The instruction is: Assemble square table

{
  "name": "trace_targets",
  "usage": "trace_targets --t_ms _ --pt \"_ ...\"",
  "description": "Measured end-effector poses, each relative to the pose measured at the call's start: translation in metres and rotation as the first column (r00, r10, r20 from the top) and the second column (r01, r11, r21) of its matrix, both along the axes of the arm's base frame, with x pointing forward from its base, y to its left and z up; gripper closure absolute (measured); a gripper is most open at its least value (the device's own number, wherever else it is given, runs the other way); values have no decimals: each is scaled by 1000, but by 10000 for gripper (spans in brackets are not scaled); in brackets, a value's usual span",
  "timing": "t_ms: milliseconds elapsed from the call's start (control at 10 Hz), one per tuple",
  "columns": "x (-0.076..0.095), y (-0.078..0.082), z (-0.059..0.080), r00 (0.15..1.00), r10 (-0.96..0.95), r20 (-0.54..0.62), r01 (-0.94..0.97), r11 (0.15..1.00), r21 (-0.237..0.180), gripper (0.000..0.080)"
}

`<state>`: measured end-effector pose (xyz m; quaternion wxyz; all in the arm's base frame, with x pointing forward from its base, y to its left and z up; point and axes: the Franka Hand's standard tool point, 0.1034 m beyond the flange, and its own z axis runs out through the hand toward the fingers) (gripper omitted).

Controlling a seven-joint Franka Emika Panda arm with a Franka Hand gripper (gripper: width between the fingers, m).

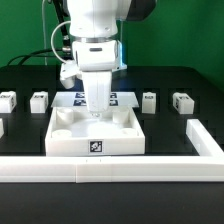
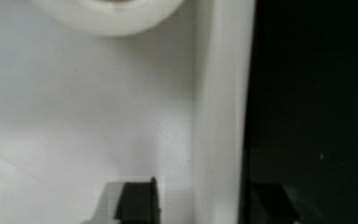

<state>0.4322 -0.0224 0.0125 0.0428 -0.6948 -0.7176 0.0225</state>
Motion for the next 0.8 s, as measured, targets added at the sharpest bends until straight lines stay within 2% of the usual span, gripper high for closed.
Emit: trace_targets --t_ms 100,300,800 --pt "0 0 0 1000 0 0 0 1000 0 711" --pt "2 -1 1 1000 -2 7 2 1000 0 737" --pt "5 2 2 1000 -11 16 11 1000 0 737"
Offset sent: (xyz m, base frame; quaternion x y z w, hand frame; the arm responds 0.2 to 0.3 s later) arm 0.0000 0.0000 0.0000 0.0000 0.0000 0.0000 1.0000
